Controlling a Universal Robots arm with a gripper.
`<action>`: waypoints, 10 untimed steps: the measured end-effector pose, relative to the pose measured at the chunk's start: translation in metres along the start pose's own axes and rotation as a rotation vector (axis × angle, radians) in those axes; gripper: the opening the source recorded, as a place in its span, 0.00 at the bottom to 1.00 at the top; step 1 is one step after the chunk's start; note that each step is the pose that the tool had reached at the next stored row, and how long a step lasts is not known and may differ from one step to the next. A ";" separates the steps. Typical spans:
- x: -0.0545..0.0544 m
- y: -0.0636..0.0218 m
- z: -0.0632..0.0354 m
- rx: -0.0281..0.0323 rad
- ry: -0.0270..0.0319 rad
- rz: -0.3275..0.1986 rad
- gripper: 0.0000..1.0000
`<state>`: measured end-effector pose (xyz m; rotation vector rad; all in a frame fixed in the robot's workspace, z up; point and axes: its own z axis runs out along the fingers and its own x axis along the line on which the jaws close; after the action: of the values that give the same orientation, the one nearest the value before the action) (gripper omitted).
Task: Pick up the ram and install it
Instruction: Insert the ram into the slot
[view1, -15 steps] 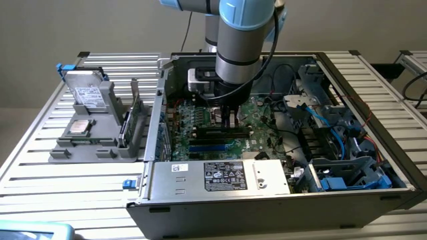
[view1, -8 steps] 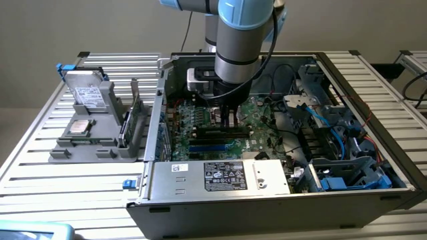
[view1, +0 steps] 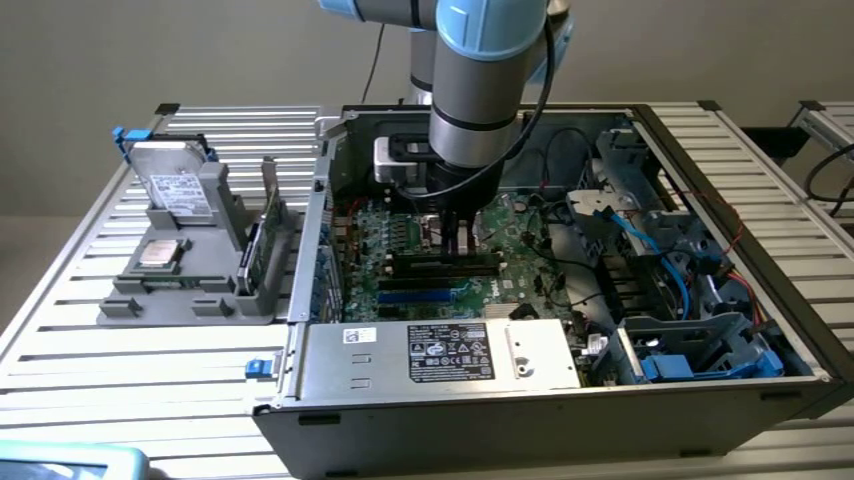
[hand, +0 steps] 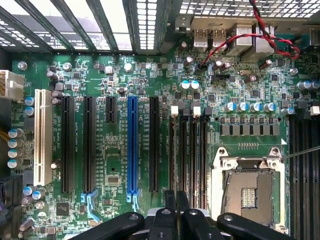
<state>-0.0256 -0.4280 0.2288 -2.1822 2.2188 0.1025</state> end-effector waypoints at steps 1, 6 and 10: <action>0.000 0.0000 0.0000 -0.0001 0.0002 0.000 0.13; 0.000 0.0002 0.0003 0.0001 -0.0001 0.000 0.13; 0.000 0.0008 0.0003 0.0001 -0.0002 0.001 0.13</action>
<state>-0.0264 -0.4282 0.2285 -2.1808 2.2199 0.1025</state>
